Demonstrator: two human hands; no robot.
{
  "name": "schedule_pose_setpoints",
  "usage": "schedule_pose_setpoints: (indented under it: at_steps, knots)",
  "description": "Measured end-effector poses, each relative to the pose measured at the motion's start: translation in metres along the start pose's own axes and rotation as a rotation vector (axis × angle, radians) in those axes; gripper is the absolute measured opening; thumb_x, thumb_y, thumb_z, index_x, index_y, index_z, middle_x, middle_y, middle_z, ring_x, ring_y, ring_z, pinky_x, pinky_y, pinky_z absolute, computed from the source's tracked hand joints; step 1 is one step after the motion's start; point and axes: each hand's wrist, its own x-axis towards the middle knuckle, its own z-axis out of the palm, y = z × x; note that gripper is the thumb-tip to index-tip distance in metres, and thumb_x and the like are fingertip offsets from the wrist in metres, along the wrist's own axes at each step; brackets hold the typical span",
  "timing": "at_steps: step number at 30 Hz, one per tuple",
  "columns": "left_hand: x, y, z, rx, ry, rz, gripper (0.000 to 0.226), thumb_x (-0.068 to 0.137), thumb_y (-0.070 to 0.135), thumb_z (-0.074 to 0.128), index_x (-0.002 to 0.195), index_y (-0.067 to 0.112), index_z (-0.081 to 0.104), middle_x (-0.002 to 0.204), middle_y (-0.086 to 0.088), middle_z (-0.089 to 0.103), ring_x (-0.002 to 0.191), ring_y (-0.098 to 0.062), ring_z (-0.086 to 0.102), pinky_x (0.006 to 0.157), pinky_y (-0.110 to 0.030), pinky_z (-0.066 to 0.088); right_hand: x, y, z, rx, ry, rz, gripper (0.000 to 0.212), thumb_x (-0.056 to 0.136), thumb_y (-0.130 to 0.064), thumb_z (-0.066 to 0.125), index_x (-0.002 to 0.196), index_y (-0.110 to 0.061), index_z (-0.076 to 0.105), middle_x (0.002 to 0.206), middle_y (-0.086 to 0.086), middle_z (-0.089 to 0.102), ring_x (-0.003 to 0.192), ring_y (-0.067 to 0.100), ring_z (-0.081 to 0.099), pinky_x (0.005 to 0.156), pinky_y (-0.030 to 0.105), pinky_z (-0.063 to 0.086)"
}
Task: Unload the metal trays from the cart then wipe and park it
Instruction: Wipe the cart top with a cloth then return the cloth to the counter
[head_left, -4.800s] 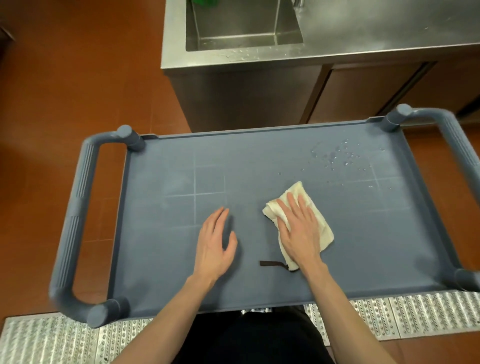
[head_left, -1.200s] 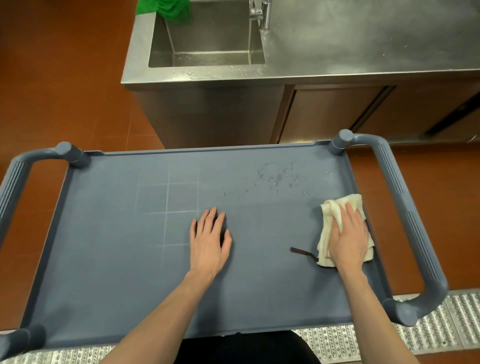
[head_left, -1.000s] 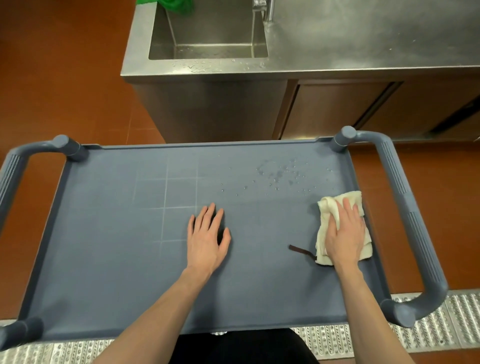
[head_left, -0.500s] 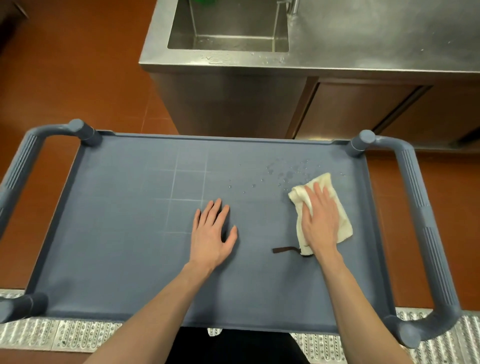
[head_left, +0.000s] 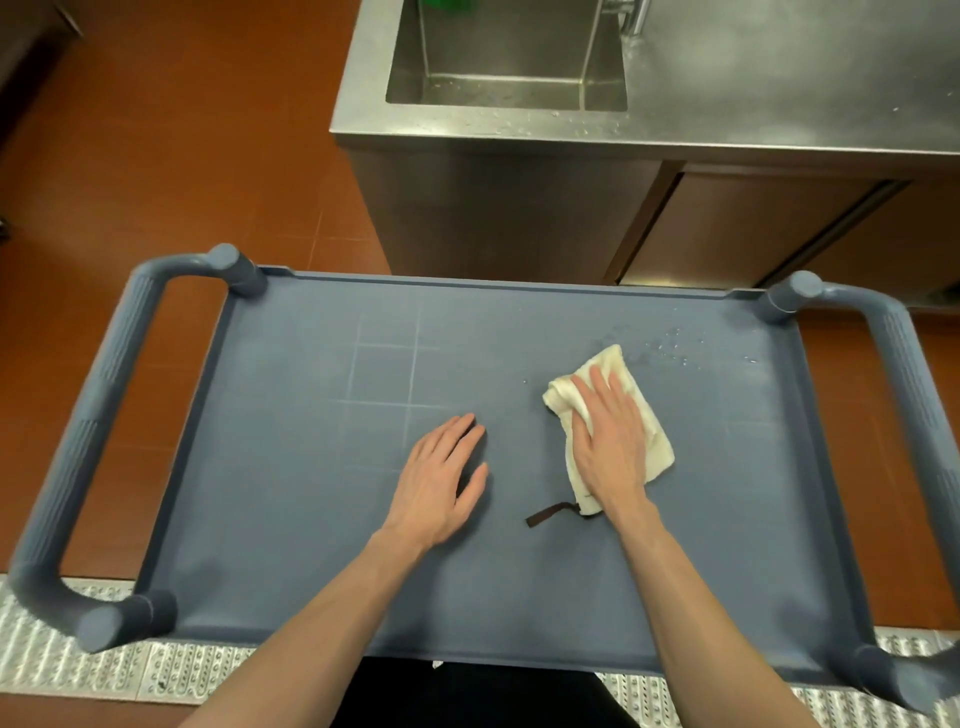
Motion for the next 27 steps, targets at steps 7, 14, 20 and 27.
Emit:
schedule_pose_setpoints:
  at_steps: [7, 14, 20, 27]
  knots:
    - [-0.030, -0.085, -0.045, 0.083, 0.107, -0.127, 0.050, 0.104, 0.036, 0.046, 0.139, 0.006, 0.066, 0.152, -0.012, 0.059, 0.141, -0.035, 0.055, 0.115, -0.055, 0.042, 0.012, -0.060, 0.030, -0.003, 0.040, 0.023, 0.031, 0.098, -0.007, 0.053, 0.123, -0.022, 0.062, 0.128, -0.002, 0.056, 0.129, 0.031, 0.049, 0.101, 0.047, 0.043]
    - [-0.046, -0.148, -0.083, 0.122, 0.194, -0.221, 0.048, 0.102, 0.037, 0.049, 0.132, 0.006, 0.070, 0.145, -0.012, 0.064, 0.134, -0.035, 0.059, 0.111, -0.052, 0.044, 0.032, -0.136, 0.082, -0.042, -0.025, -0.035, 0.028, 0.102, -0.012, 0.049, 0.127, -0.020, 0.061, 0.140, 0.003, 0.054, 0.136, 0.034, 0.046, 0.106, 0.047, 0.041]
    - [-0.054, -0.180, -0.103, 0.116, 0.187, -0.230, 0.046, 0.101, 0.036, 0.056, 0.136, 0.008, 0.069, 0.148, -0.010, 0.062, 0.137, -0.032, 0.056, 0.115, -0.048, 0.042, 0.041, -0.180, 0.116, -0.039, -0.036, -0.113, 0.033, 0.102, -0.012, 0.051, 0.132, -0.022, 0.060, 0.144, 0.001, 0.054, 0.139, 0.033, 0.045, 0.106, 0.046, 0.041]
    - [-0.058, -0.194, -0.111, 0.083, 0.207, -0.270, 0.045, 0.101, 0.029, 0.067, 0.140, 0.008, 0.065, 0.149, -0.009, 0.060, 0.140, -0.030, 0.054, 0.119, -0.044, 0.039, 0.048, -0.239, 0.146, -0.014, -0.077, -0.211, 0.044, 0.101, -0.015, 0.056, 0.145, -0.018, 0.059, 0.160, 0.003, 0.049, 0.152, 0.034, 0.038, 0.117, 0.048, 0.037]
